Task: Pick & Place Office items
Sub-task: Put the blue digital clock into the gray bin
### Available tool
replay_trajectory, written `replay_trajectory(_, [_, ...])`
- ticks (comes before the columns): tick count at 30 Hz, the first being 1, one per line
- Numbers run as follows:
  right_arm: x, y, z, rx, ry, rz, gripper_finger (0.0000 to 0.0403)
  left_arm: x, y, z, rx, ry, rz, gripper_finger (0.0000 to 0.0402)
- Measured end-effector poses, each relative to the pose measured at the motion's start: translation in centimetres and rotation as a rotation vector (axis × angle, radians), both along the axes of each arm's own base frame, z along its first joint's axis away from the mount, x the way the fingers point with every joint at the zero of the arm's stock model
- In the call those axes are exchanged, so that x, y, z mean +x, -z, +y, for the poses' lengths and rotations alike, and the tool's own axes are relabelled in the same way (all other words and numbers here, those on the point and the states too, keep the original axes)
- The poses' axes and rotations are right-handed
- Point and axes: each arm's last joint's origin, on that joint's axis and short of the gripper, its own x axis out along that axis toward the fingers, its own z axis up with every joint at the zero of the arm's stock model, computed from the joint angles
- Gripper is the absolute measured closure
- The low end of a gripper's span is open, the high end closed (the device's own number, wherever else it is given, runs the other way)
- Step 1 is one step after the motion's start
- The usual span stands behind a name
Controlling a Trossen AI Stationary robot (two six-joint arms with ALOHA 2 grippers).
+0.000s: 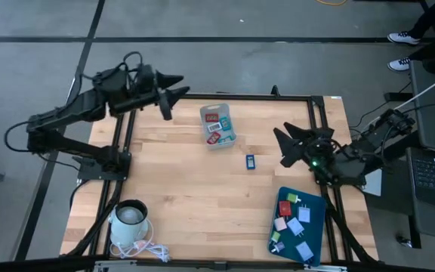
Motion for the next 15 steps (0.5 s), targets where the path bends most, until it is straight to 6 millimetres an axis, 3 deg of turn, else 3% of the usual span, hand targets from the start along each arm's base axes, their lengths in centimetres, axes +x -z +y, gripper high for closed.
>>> replay_trajectory(8, [2.8,1.0,-2.2,-0.002,0.138,0.01,0.0088,-2.1,0.3,-2.2,-0.009,-0.044,-0.009,0.0181])
replay_trajectory(12, [4.4,1.2,-4.3,0.036,-0.015,-0.002,0.0092,-2.9,0.1,-2.4,-0.006,-0.051,-0.029,0.0181])
replay_trajectory(15, [6.0,2.6,-6.0,0.093,-0.093,0.052,0.0108,-3.6,-0.2,-2.5,0.015,-0.055,-0.034,0.0181])
